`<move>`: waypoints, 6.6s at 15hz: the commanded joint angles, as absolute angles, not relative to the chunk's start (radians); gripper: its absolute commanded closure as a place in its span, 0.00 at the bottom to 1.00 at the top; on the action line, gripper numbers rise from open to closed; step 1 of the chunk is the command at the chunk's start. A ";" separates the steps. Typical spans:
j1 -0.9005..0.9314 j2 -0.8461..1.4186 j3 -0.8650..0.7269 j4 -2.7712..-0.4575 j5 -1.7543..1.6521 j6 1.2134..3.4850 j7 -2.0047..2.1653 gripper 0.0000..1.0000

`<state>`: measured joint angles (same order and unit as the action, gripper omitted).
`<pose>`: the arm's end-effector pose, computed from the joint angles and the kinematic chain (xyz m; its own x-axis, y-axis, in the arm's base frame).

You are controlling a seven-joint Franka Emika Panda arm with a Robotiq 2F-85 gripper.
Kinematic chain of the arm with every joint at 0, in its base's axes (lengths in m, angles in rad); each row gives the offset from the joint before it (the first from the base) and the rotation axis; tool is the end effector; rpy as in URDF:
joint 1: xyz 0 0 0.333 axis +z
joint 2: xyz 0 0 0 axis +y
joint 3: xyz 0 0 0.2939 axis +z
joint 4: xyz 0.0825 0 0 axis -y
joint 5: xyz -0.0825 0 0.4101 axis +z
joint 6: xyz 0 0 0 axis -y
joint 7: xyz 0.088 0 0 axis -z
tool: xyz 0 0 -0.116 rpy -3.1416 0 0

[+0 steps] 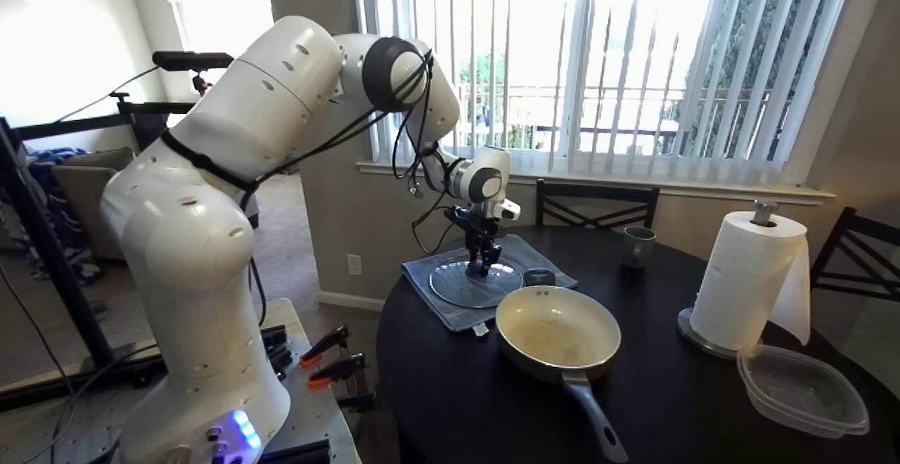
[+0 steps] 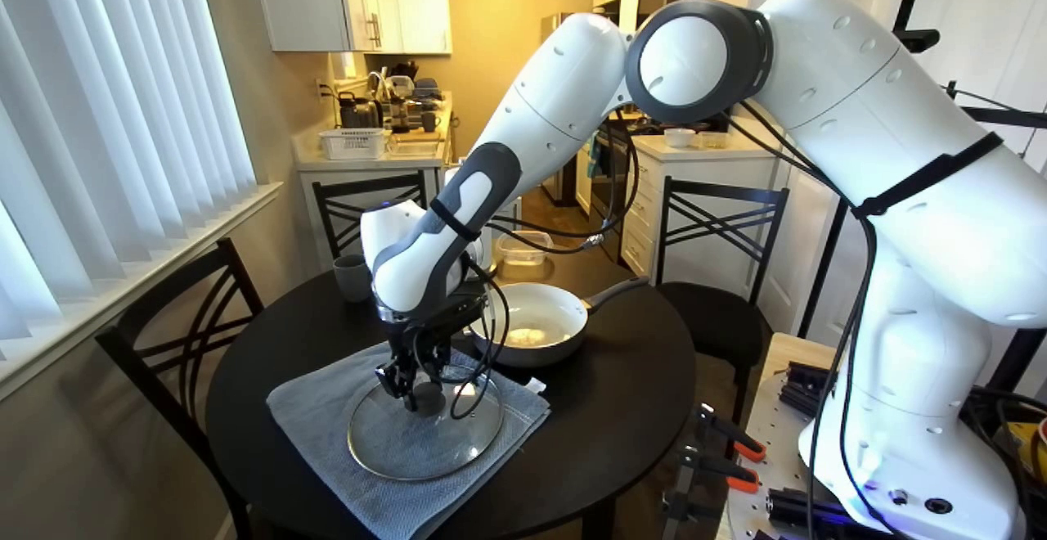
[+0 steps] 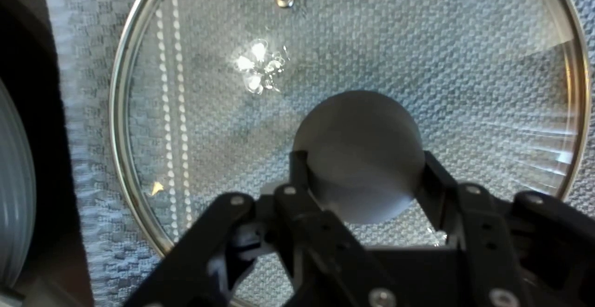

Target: Pick up the clear lid and put it on the gray pan

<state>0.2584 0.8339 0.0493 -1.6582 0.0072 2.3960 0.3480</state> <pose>0.6326 0.2000 0.0694 0.9928 -0.0596 -0.1037 -0.0605 -0.9982 -0.0058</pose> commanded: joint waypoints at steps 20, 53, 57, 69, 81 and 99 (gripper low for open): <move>0.149 0.349 -0.001 -2.034 0.109 2.382 0.426 0.67; -0.094 0.601 -0.133 -1.779 0.228 2.258 0.451 0.67; -0.081 0.630 -0.138 -1.744 0.212 2.242 0.461 0.67; -0.026 0.642 -0.154 -1.776 0.178 2.264 0.477 0.67; -0.041 0.617 -0.173 -1.825 0.188 2.283 0.466 0.67; -0.093 0.586 -0.134 -1.887 0.241 2.347 0.402 0.67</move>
<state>-0.0783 0.6329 -0.1424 -1.8250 0.2243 2.3304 0.4320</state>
